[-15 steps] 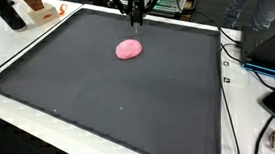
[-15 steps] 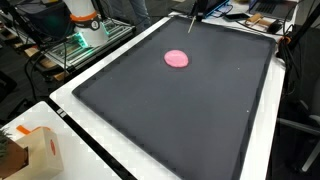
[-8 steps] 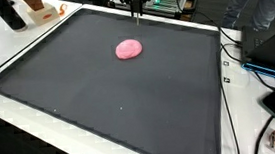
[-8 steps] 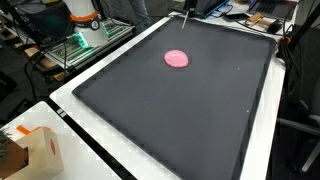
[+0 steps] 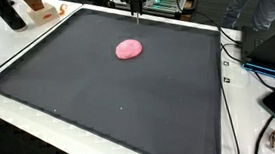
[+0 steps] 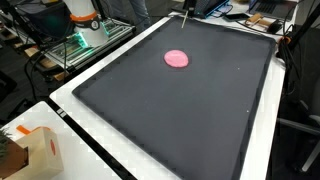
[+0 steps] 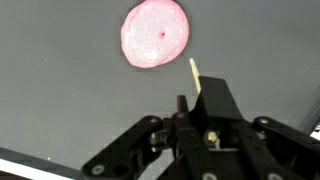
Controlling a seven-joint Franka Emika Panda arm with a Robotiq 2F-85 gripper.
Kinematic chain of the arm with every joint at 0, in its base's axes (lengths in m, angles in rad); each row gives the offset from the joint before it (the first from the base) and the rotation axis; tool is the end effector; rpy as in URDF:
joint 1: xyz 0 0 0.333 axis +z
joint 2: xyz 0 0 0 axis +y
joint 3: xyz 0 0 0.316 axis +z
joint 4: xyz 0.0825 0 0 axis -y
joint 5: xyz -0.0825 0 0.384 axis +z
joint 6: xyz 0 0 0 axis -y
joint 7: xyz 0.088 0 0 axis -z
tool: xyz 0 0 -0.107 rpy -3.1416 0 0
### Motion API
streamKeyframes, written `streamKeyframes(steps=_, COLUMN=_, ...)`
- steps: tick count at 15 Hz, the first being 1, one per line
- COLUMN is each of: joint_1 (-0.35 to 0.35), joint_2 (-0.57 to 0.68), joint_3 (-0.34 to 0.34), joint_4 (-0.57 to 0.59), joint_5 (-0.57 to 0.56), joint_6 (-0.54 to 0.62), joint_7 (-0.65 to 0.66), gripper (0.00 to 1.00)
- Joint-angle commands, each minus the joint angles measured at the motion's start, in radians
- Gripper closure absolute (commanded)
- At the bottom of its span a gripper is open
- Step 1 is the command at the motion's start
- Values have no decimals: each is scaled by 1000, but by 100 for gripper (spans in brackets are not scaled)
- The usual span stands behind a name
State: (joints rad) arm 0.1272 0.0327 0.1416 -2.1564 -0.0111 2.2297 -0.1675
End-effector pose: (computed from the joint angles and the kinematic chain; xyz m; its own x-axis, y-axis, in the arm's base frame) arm 0.5263 0.1443 0.3876 0.9028 0.4283 0.0396 0.4282 -0.9036 0.0112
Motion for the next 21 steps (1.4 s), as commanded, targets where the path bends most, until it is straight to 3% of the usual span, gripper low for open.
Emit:
streamKeyframes(steps=1, joint_1=2, joint_2=0, joint_3=-2, joint_4=2, joint_5=0, joint_6=-3, joint_7=0, gripper=94)
streamKeyframes(steps=9, joint_1=-51, joint_2=90, joint_3=-46, joint_4=10, joint_5=81, joint_6=102, joint_7=-54, gripper=94)
streamKeyframes(steps=21, joint_1=-109, joint_2=200, joint_3=-40, joint_4=5, joint_5=199, joint_6=157, joint_7=-139, gripper=94)
